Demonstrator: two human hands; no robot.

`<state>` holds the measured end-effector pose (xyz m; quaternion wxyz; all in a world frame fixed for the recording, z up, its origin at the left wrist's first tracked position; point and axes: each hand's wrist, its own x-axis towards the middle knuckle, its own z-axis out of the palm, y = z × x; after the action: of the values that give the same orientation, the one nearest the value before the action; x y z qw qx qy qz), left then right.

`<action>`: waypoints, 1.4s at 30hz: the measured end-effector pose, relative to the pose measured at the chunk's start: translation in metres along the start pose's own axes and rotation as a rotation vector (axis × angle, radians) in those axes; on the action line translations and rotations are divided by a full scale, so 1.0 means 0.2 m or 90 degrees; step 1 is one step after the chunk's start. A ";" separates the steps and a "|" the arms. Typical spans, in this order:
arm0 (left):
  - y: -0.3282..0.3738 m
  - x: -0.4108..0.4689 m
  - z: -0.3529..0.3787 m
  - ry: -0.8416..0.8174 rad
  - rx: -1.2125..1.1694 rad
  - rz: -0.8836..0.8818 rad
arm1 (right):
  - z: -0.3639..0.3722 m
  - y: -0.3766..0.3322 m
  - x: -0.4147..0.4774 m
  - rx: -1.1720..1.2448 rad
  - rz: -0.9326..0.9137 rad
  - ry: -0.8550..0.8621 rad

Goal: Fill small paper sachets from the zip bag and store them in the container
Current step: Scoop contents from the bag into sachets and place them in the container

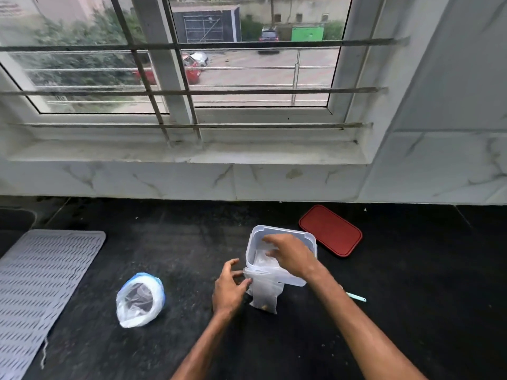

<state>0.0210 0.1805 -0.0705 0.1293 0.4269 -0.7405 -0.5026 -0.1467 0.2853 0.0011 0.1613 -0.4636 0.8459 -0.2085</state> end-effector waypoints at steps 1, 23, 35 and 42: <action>-0.01 0.00 0.00 0.000 0.011 0.002 | 0.00 -0.03 -0.06 0.051 0.005 0.079; -0.07 -0.07 -0.14 0.012 -0.012 0.084 | -0.25 -0.13 -0.28 -0.182 0.114 0.277; 0.07 -0.13 -0.23 0.073 -0.086 0.103 | 0.00 0.07 -0.07 -0.252 0.148 -0.202; 0.19 -0.12 -0.18 0.036 -0.137 0.110 | -0.17 -0.19 -0.22 0.171 0.065 -0.001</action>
<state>0.0375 0.1811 -0.0157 0.2382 0.3590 -0.7124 -0.5539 -0.1125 0.3102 0.0532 0.2330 -0.3944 0.8326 -0.3114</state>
